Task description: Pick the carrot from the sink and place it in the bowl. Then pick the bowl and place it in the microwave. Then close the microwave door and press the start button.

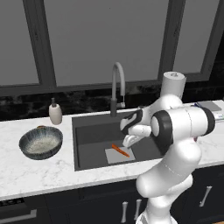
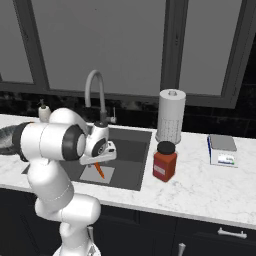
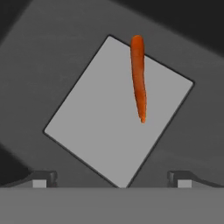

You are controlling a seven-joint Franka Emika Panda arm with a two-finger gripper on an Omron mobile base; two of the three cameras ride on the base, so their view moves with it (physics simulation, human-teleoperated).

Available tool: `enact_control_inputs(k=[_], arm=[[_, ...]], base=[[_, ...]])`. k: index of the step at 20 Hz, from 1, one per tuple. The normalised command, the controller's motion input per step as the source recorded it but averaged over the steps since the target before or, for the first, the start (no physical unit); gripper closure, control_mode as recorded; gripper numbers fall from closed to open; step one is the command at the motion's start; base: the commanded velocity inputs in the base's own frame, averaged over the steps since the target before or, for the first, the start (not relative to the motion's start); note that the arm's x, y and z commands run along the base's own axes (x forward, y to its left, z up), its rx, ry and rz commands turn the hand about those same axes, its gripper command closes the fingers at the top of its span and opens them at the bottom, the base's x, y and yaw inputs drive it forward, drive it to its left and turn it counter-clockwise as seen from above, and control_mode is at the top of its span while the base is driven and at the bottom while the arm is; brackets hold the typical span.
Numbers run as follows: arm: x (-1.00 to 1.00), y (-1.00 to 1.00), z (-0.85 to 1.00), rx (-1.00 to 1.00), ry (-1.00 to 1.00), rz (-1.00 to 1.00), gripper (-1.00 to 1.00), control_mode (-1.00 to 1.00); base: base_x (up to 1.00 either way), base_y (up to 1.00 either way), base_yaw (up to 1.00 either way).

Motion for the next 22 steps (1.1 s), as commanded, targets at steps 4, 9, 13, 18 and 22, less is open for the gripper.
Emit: enact_control_inputs(k=[4, 9, 13, 18, 22], arm=[[0.3, 0.08, -0.29, 0.0, 0.0, 0.0, -1.0, -1.0], [0.3, 0.21, -0.42, 0.0, 0.0, 0.0, -1.0, -1.0], [0.42, 0.32, -0.49, 0.0, 0.0, 0.0, -1.0, -1.0], [0.41, 0.02, -0.41, 0.0, 0.0, 0.0, -1.0, -1.0], [0.29, -0.01, -0.35, 0.0, 0.0, 0.0, -1.0, -1.0]], base=[[0.0, 0.0, 0.0], [0.0, 0.0, 0.0], [0.0, 0.0, 0.0], [0.0, 0.0, 0.0], [0.0, 0.0, 0.0]])
